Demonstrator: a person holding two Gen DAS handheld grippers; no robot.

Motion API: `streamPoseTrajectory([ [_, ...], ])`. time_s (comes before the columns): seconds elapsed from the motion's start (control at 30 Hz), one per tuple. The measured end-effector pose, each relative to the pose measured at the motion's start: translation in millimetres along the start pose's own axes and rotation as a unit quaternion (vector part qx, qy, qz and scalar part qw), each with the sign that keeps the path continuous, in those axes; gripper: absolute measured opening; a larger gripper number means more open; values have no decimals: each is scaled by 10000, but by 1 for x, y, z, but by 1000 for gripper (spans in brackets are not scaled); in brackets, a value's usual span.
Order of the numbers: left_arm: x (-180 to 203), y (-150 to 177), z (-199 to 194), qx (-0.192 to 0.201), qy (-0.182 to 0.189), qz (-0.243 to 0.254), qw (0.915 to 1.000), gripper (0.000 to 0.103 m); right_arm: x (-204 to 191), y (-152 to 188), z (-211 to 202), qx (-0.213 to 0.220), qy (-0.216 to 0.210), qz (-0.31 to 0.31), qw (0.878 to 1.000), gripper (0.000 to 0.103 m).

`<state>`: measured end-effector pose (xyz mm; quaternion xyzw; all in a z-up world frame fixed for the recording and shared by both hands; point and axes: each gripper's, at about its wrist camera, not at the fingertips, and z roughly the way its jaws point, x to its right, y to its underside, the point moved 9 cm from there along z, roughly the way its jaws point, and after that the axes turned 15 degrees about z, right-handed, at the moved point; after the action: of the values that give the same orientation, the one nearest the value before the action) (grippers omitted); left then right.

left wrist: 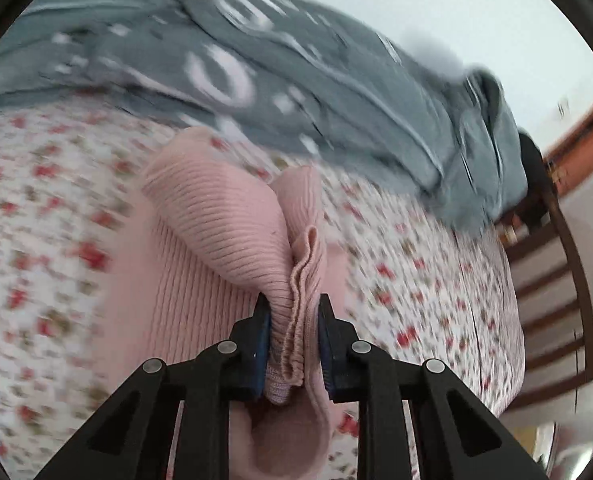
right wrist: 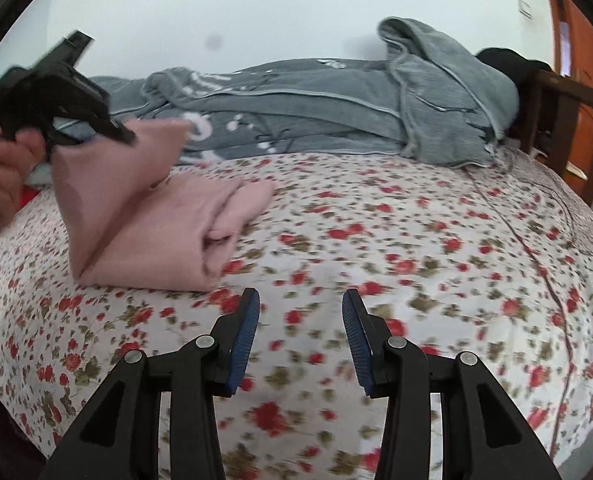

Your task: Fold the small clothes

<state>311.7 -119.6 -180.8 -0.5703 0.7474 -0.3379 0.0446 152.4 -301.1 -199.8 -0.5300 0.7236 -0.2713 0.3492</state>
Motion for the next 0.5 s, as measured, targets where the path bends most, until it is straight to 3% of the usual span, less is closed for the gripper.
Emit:
streamPoseTrajectory([
  [0.03,6,3,7,-93,101,2,9999,23,7,-2,-3,9,27,62,10000,42],
  [0.13,26,10,14,-229,867,-109,9959,20,18,-5,-10,26,32,194,9998,42],
  [0.2,24,6,2,-86,912,-76,9958,36,20,-7,-12,18,34,248,9997,42],
  [0.3,4,-2,-30,383,396,154,9984,52,16,-12,-11,-8,-55,363,9993,42],
  [0.5,-79,17,-75,642,-864,452,9932,54,-20,-28,6,-199,-664,803,9944,44],
])
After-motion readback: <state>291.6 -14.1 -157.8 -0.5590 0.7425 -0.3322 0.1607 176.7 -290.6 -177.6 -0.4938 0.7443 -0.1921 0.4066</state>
